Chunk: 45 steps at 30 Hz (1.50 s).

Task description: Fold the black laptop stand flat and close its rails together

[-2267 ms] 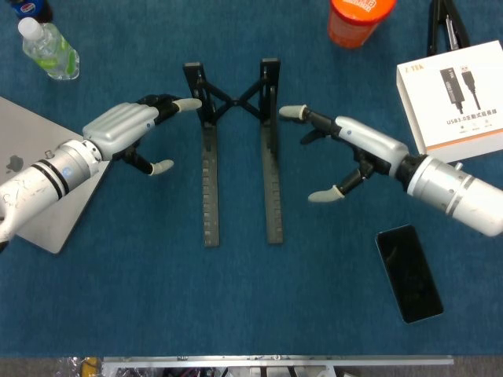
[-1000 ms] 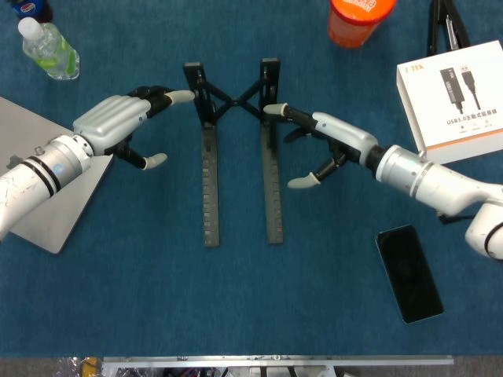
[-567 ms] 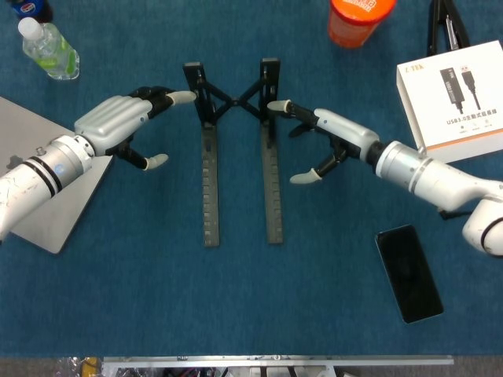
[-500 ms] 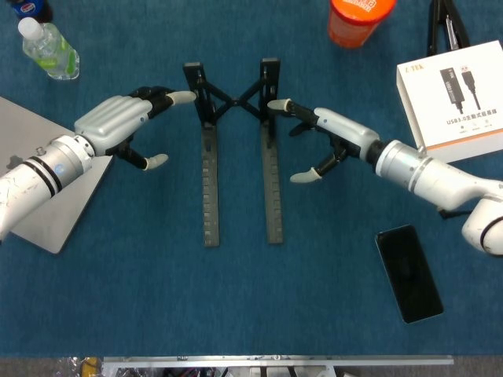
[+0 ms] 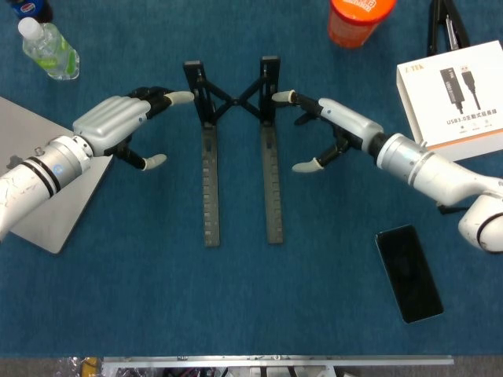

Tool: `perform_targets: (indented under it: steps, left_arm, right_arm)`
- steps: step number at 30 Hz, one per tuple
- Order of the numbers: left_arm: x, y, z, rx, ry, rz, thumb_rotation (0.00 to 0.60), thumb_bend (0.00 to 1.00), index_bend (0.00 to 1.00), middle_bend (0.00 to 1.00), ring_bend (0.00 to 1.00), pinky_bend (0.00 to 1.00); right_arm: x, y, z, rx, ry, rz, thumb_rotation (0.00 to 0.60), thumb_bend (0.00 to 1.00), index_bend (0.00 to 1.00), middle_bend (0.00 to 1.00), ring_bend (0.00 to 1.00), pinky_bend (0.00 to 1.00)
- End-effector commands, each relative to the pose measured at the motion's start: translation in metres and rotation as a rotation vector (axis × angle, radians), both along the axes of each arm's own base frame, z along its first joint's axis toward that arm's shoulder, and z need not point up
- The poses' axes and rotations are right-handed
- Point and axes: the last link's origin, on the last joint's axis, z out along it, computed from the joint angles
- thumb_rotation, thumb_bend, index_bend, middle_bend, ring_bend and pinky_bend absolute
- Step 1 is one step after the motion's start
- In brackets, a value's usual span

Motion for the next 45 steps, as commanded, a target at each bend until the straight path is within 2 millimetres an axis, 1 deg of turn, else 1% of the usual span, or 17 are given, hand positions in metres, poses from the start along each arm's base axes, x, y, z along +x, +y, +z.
perform_targets:
  steps: [1, 6, 13, 19, 31, 34, 39, 45]
  left_arm:
    - [0.000, 0.000, 0.000, 0.000, 0.001, 0.000, 0.600, 0.32, 0.06, 0.09, 0.00, 0.00]
    - [-0.001, 0.000, 0.001, 0.002, 0.004, 0.001, 0.600, 0.32, 0.06, 0.09, 0.00, 0.00]
    - [-0.003, -0.002, 0.008, 0.015, 0.003, 0.005, 0.600, 0.32, 0.06, 0.09, 0.00, 0.00]
    - [-0.008, -0.003, 0.015, 0.030, 0.006, 0.017, 0.600, 0.32, 0.06, 0.09, 0.00, 0.00]
    - [-0.017, -0.004, 0.030, 0.075, 0.007, 0.044, 0.600, 0.32, 0.06, 0.09, 0.00, 0.00]
    - [-0.020, -0.004, 0.032, 0.086, 0.011, 0.054, 0.600, 0.32, 0.06, 0.09, 0.00, 0.00]
    - [-0.025, -0.002, 0.037, 0.115, 0.020, 0.066, 0.600, 0.32, 0.06, 0.08, 0.00, 0.00]
    - [-0.028, -0.001, 0.045, 0.140, 0.022, 0.077, 0.600, 0.32, 0.06, 0.08, 0.00, 0.00]
  right_arm:
    - [0.000, 0.001, 0.000, 0.004, -0.004, -0.003, 0.600, 0.09, 0.00, 0.09, 0.01, 0.18]
    - [0.003, 0.012, 0.008, 0.025, -0.029, 0.025, 0.600, 0.09, 0.00, 0.09, 0.01, 0.18]
    - [-0.003, 0.020, 0.033, 0.006, -0.025, 0.062, 0.600, 0.09, 0.00, 0.09, 0.01, 0.18]
    - [-0.013, 0.022, 0.055, -0.031, 0.003, 0.072, 0.600, 0.09, 0.00, 0.09, 0.01, 0.18]
    - [-0.022, 0.022, 0.099, -0.115, 0.046, 0.082, 0.600, 0.09, 0.00, 0.09, 0.01, 0.18]
    - [-0.025, 0.020, 0.108, -0.146, 0.054, 0.077, 0.600, 0.09, 0.00, 0.09, 0.01, 0.19]
    - [-0.022, 0.010, 0.113, -0.191, 0.050, 0.066, 0.600, 0.09, 0.00, 0.09, 0.01, 0.18]
    - [-0.010, -0.005, 0.108, -0.226, 0.041, 0.062, 0.600, 0.09, 0.00, 0.09, 0.01, 0.18]
